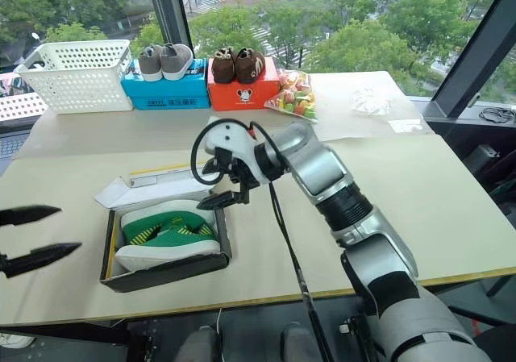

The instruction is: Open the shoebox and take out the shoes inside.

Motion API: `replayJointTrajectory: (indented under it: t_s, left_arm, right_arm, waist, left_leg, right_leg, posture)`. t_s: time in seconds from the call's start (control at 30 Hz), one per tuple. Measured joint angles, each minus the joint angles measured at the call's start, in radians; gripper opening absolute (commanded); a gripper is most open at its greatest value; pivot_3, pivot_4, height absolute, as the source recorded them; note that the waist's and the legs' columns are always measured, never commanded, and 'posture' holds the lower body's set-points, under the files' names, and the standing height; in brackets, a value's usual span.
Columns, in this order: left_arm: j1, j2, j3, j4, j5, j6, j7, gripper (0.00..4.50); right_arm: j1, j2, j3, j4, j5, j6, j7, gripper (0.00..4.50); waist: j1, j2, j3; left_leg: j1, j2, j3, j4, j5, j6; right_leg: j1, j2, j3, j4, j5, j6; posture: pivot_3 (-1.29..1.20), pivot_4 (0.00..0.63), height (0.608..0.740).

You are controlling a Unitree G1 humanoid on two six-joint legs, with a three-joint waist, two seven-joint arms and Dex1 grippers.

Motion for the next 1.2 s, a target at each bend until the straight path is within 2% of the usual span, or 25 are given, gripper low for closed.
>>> replayJointTrajectory:
  t_s: [0.13, 0.27, 0.37, 0.53, 0.8, 1.13, 1.2]
  left_arm:
    - [-0.048, -0.018, -0.055, 0.004, -0.017, -0.024, 0.046, 4.5]
    - [-0.143, -0.047, -0.247, -0.006, -0.032, -0.033, 0.124, 4.5]
    - [-0.18, -0.045, -0.309, 0.005, -0.03, -0.051, 0.142, 4.5]
    - [-0.181, -0.001, -0.315, 0.062, -0.009, -0.087, 0.135, 4.5]
    - [-0.165, 0.002, -0.303, 0.063, -0.015, -0.09, 0.135, 4.5]
    - [-0.202, 0.001, -0.319, 0.059, -0.031, -0.09, 0.166, 4.5]
    - [-0.203, 0.001, -0.324, 0.06, -0.03, -0.09, 0.166, 4.5]
  right_arm:
    - [0.008, 0.062, -0.021, 0.074, -0.01, -0.05, -0.077, 4.49]
    - [0.014, 0.14, -0.038, 0.134, -0.011, -0.072, -0.138, 4.49]
    - [0.015, 0.161, -0.038, 0.146, -0.012, -0.072, -0.144, 4.49]
    - [0.015, 0.154, -0.02, 0.143, -0.015, -0.067, -0.125, 4.49]
    - [0.044, 0.146, 0.037, 0.086, -0.031, -0.041, -0.087, 4.49]
    - [0.057, 0.157, 0.039, 0.208, -0.036, -0.082, -0.096, 4.49]
    - [0.056, 0.157, 0.034, 0.222, -0.039, -0.092, -0.096, 3.99]
  waist:
    - [0.0, 0.0, 0.0]
    - [0.008, -0.001, 0.0]
    - [0.009, -0.001, 0.0]
    - [0.009, -0.001, 0.0]
    - [0.012, -0.001, 0.0]
    - [0.013, -0.001, 0.0]
    - [0.015, -0.001, -0.001]
  left_leg:
    - [0.0, 0.0, 0.0, 0.0, 0.0, 0.0]
    - [0.0, 0.001, 0.0, 0.0, 0.0, 0.0]
    - [0.0, 0.001, 0.0, 0.0, -0.001, -0.001]
    - [0.0, 0.002, 0.0, -0.001, -0.001, -0.001]
    - [0.0, 0.002, 0.0, 0.0, -0.001, -0.002]
    - [0.002, 0.002, 0.0, 0.0, -0.001, -0.002]
    - [0.003, 0.002, 0.0, 0.0, -0.001, -0.002]
  right_leg:
    - [0.0, 0.0, 0.0, 0.0, 0.0, 0.0]
    - [0.0, 0.001, 0.0, 0.001, 0.0, 0.0]
    - [0.0, 0.001, 0.0, 0.001, 0.0, 0.0]
    - [-0.001, 0.002, 0.0, 0.001, 0.0, -0.001]
    - [0.0, 0.002, 0.0, 0.001, 0.0, -0.001]
    - [0.001, 0.002, 0.0, 0.001, 0.0, -0.001]
    - [0.002, 0.002, 0.0, 0.001, 0.0, -0.001]
  posture:
    - [0.0, 0.15, 0.74]
    - [0.0, 0.15, 0.74]
    - [0.0, 0.15, 0.74]
    - [0.0, 0.15, 0.74]
    - [0.0, 0.15, 0.74]
    - [0.0, 0.15, 0.74]
    - [0.0, 0.15, 0.74]
